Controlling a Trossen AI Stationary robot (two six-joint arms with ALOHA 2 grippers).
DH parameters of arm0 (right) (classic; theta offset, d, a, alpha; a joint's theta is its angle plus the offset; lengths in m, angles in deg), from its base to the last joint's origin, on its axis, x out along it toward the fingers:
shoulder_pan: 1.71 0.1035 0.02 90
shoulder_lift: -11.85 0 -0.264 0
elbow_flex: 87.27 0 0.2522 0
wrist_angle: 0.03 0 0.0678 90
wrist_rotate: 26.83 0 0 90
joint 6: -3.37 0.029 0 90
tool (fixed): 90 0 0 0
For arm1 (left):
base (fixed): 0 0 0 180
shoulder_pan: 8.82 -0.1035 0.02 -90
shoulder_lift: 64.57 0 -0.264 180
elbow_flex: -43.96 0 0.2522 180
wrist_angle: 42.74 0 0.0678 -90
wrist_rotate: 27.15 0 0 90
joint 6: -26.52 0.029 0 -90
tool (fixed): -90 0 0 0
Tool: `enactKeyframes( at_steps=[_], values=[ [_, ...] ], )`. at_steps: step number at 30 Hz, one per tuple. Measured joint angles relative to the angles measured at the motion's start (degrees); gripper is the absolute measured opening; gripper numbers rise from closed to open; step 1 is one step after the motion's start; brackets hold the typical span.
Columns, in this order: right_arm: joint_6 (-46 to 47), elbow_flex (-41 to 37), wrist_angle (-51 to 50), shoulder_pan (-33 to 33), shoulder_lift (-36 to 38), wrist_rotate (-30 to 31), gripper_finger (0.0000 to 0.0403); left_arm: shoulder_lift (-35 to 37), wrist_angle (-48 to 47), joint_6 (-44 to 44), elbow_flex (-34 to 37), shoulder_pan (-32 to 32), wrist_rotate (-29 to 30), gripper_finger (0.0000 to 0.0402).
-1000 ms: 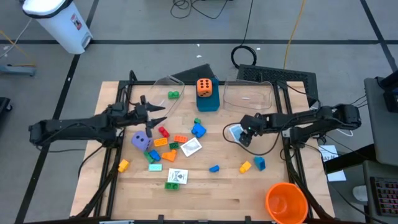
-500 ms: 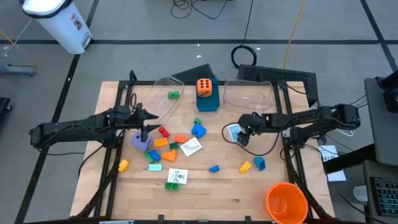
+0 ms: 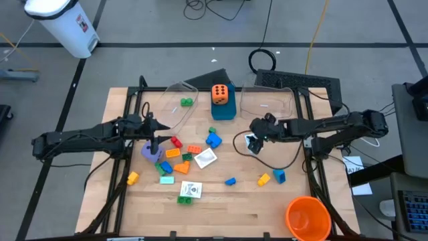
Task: Pick & Place Toys
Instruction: Put the green playing card into the right transparent bin
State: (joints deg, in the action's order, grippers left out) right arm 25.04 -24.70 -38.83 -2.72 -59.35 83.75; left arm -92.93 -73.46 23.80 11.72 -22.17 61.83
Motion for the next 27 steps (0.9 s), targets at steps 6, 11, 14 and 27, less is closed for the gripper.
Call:
enactKeyframes(
  at_steps=[6,11,14,27],
  values=[
    [7.15,0.16,0.34,6.22,-0.47,5.89,0.0254,0.00,0.94,0.91,0.00,-0.02,0.02,0.0214],
    [12.44,0.21,0.31,9.45,-3.89,7.97,0.0254,0.00,2.65,1.53,0.00,-0.02,0.04,0.0214],
    [12.87,0.20,-0.24,10.52,-7.35,7.93,0.0254,-0.03,3.74,2.20,0.00,-0.02,0.04,0.0214],
    [42.73,0.20,-5.45,7.74,-14.27,7.89,0.0254,-0.07,3.67,2.22,0.00,-0.02,0.09,0.0214]
  ],
)
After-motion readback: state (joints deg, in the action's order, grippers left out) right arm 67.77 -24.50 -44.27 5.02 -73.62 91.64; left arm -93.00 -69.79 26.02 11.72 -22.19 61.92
